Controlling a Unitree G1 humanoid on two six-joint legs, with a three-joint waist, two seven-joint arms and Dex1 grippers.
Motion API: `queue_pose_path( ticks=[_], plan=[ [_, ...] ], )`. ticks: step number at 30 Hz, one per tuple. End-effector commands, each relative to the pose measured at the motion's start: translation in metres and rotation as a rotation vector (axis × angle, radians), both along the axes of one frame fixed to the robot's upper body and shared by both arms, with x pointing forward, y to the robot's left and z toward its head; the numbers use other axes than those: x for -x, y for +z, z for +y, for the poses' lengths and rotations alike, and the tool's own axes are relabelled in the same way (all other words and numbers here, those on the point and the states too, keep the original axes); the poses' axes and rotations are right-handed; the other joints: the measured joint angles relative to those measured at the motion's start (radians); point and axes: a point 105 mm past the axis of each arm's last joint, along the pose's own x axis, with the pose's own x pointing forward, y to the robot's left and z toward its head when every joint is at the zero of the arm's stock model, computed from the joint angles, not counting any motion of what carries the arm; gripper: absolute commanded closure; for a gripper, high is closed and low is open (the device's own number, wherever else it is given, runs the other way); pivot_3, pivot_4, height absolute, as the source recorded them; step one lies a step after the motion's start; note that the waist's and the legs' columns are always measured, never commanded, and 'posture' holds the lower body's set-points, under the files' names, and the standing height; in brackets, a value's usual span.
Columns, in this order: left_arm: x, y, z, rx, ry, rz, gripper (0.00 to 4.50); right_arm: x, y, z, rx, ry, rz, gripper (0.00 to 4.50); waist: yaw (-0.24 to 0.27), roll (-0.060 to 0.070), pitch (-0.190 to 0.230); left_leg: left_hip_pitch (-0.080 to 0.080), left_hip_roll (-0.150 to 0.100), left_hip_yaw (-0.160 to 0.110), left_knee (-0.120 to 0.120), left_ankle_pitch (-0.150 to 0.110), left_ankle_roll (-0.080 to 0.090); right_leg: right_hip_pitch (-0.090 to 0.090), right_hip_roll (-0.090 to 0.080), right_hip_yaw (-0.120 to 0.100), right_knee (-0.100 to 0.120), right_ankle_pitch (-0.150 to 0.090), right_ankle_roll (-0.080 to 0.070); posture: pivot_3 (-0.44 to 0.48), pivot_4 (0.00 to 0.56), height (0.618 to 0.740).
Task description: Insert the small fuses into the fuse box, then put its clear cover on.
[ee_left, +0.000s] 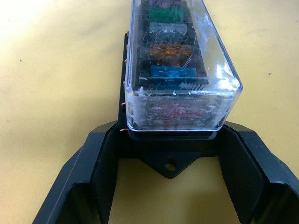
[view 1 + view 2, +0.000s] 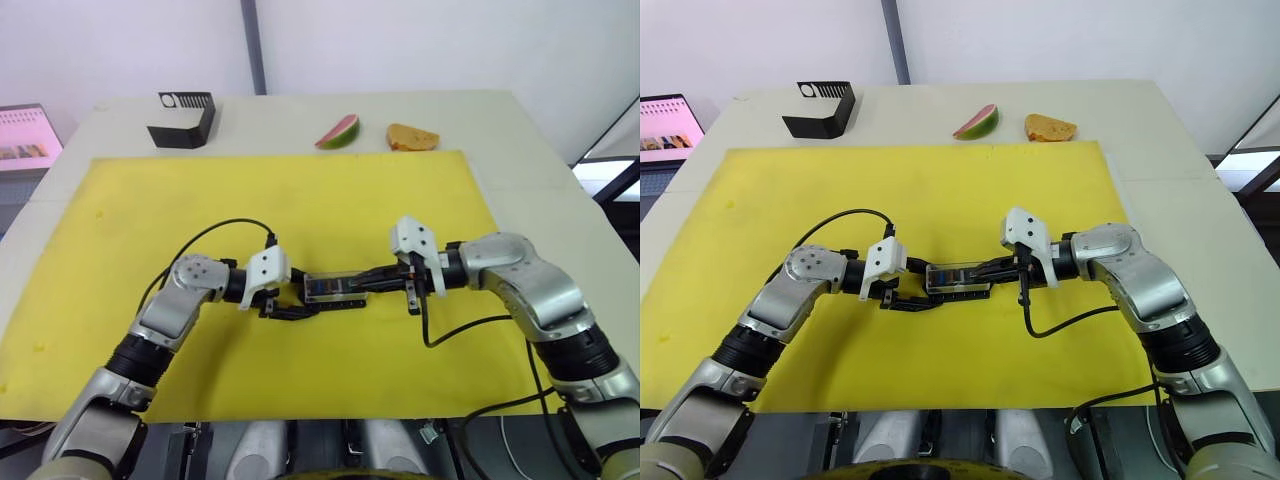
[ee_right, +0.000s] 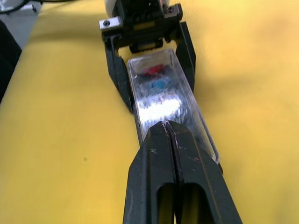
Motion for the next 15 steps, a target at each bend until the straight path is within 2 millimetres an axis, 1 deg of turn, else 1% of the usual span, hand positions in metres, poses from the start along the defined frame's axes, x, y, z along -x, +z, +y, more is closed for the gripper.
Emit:
queue_pose_path(
  ticks=[1,5,8,12,15],
  plan=[
    [-0.002,-0.006,0.006,-0.035,0.028,-0.008,1.94,0.004,-0.011,-0.006,0.035,-0.012,0.016,4.47,-0.001,0.000,0.000,0.000,0.000,0.000,0.000,0.000,0.000,0.000,0.000,0.000,0.000,0.000,0.000,0.000,0.150,0.740],
    [-0.002,-0.008,0.006,-0.036,0.026,-0.008,1.94,0.000,-0.015,-0.001,0.046,-0.036,-0.004,4.47,-0.001,0.000,-0.001,0.004,0.000,0.000,0.000,0.000,0.000,0.003,0.000,0.000,0.000,0.000,0.000,0.000,0.150,0.740],
    [-0.002,-0.007,0.004,-0.033,0.022,-0.010,1.94,0.001,-0.014,0.007,0.034,-0.023,-0.012,4.47,-0.002,0.000,-0.001,0.008,0.000,0.000,-0.001,0.000,0.000,0.007,0.000,0.000,0.000,0.000,0.000,0.000,0.150,0.740],
    [-0.002,-0.006,0.002,-0.028,0.020,-0.016,1.94,0.000,-0.010,0.026,0.012,0.000,-0.025,4.47,-0.002,0.000,-0.001,0.010,0.000,0.000,-0.002,0.000,0.000,0.009,0.000,0.000,0.000,0.000,0.000,0.000,0.150,0.740],
    [-0.002,-0.006,0.002,-0.028,0.019,-0.017,1.94,-0.003,-0.012,0.035,0.028,0.004,-0.032,4.47,-0.002,0.000,-0.001,0.010,0.000,0.000,-0.002,0.000,0.000,0.009,0.000,0.000,0.000,0.000,0.000,0.000,0.150,0.740]
  ],
)
